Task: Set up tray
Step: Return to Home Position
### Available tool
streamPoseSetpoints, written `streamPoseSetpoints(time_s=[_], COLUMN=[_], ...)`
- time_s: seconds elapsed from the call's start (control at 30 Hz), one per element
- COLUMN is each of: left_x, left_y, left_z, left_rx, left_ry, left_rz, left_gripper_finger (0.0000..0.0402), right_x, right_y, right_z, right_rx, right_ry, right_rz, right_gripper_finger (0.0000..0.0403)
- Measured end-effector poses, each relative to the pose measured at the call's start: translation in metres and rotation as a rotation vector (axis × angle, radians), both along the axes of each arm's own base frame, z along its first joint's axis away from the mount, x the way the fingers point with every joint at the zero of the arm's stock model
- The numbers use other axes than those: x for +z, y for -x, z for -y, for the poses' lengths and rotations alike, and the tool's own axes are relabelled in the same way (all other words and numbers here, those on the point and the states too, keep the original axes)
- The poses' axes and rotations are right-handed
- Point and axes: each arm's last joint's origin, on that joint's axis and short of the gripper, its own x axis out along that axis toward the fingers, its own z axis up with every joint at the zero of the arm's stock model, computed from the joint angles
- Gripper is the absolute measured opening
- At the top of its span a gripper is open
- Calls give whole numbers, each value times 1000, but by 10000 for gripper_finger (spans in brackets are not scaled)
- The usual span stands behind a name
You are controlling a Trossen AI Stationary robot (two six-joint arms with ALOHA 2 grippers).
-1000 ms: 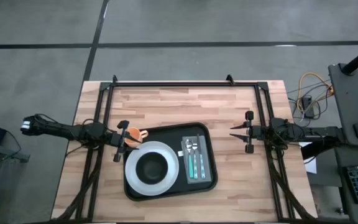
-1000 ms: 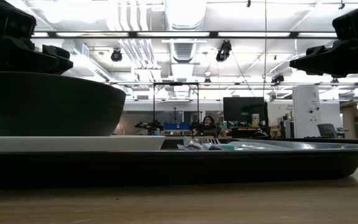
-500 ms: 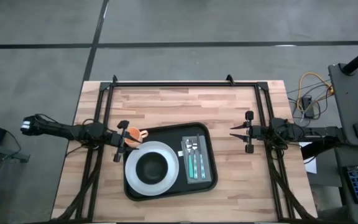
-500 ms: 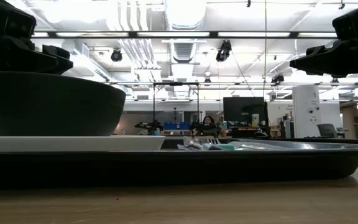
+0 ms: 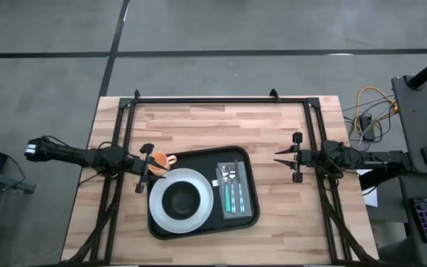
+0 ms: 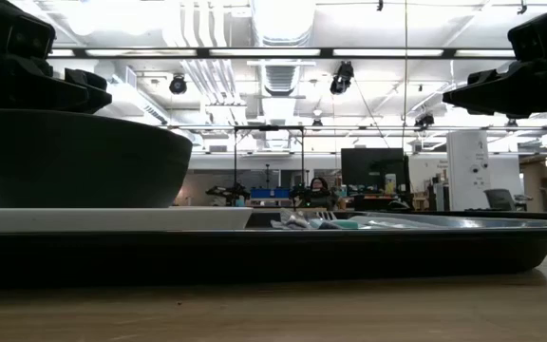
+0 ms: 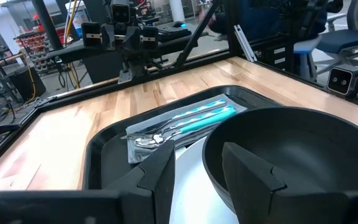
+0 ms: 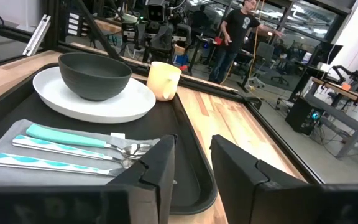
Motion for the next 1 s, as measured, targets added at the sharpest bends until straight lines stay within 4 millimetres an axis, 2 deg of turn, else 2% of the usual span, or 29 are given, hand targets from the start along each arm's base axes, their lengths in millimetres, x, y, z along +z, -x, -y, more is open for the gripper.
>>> streamPoseSetpoints(time_s=[0.53,1.0], left_x=[0,0], left_y=[0,0], left_z=[0,0], left_rx=[0,0], left_ry=[0,0], left_rz=[0,0], left_gripper_finger=[116,116], right_x=[0,0], right_y=[0,0], right_z=[0,0], right_rx=[0,0], right_ry=[0,0], right_rz=[1,0], right_gripper_finger=[102,84])
